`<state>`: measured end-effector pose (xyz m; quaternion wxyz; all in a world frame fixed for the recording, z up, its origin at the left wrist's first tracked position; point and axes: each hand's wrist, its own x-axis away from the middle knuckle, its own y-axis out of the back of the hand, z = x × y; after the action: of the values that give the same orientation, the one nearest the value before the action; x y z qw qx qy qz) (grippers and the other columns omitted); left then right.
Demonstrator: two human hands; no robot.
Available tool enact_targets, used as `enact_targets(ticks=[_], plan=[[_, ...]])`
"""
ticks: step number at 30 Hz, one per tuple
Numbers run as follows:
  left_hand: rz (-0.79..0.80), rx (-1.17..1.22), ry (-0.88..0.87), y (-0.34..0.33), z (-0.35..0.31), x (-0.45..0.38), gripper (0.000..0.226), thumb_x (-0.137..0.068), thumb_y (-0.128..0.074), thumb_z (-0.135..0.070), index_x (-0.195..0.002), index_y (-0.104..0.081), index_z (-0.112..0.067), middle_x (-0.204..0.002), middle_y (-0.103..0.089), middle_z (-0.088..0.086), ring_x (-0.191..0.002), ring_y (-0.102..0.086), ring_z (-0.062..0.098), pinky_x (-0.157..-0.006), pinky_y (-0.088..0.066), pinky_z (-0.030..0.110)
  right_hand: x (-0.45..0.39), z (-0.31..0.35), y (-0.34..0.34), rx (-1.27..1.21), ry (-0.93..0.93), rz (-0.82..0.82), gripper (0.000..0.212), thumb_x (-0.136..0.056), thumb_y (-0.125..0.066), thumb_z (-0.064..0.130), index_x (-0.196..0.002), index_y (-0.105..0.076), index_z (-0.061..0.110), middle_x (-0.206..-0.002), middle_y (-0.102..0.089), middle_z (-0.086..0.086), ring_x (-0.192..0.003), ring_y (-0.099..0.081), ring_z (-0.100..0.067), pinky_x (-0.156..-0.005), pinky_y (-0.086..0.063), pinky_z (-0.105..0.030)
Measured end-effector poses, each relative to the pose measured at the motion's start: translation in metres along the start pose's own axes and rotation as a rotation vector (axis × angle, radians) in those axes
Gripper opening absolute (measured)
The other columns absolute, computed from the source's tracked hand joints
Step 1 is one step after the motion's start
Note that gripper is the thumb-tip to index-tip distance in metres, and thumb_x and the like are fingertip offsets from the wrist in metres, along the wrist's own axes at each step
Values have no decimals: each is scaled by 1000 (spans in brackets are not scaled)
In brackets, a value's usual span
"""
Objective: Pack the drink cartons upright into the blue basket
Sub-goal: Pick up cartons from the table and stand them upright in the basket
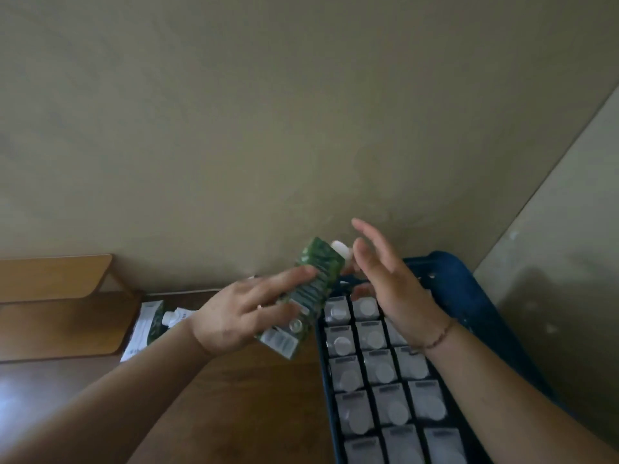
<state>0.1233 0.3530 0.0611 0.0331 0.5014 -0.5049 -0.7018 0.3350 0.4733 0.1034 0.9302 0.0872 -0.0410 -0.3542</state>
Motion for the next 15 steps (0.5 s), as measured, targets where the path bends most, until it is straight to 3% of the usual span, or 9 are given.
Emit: enact_targets(ticks=[1, 3, 6, 9, 11, 13, 15], plan=[[34, -19, -99, 1, -8, -9, 17, -100, -56, -18, -111, -44, -12, -136, -40, 26, -104, -66, 35, -73, -61, 40, 1, 5, 0, -48, -9, 65, 82, -71, -52, 77, -139, -39, 34, -100, -72, 6, -87, -66, -21, -81, -53, -38], [65, -21, -200, -3, -23, -21, 18, -98, -57, -11, -110, -44, -14, -138, -43, 22, -90, -69, 32, -70, -59, 35, 7, 12, 4, -90, -2, 155, 61, -75, -65, 59, -125, -57, 26, -91, -73, -3, -82, -67, -20, -78, -52, -37], [58, 5, -150, -18, -41, -22, 23, -96, -59, -6, -114, -46, -14, -144, -40, 20, -98, -68, 33, -74, -58, 37, 21, 14, 16, 81, 75, 116, 34, -78, -66, 47, -101, -70, 22, -81, -73, -7, -75, -67, -18, -70, -52, -33], [-19, -49, 164, -38, -47, -21, 38, -91, -65, -3, -125, -50, -13, -151, -38, 14, -119, -60, 31, -91, -55, 38, 35, 10, 43, 133, 89, -169, 40, -77, -67, 58, -72, -74, 18, -73, -66, -24, -62, -61, -34, -49, -44, -33], [-49, -95, 425, -49, -47, -18, 42, -88, -65, 0, -126, -55, -16, -151, -42, 9, -121, -58, 28, -93, -53, 42, 41, 2, 72, 119, 10, -385, 49, -67, -66, 68, -68, -74, 20, -73, -59, -35, -58, -55, -36, -41, -40, -27], [-129, -10, 659, -58, -51, -5, 38, -88, -65, -4, -122, -60, -19, -148, -47, 4, -124, -57, 21, -93, -55, 41, 47, -5, 98, 151, -68, -479, 60, -54, -68, 80, -71, -76, 23, -73, -55, -37, -55, -54, -34, -39, -43, -26], [-209, 58, 875, -68, -54, 18, 31, -89, -64, -9, -118, -64, -22, -145, -49, -1, -128, -52, 10, -94, -53, 35, 51, -7, 116, 260, -139, -498, 68, -51, -68, 81, -69, -74, 17, -75, -65, -30, -50, -59, -31, -42, -48, -30]])
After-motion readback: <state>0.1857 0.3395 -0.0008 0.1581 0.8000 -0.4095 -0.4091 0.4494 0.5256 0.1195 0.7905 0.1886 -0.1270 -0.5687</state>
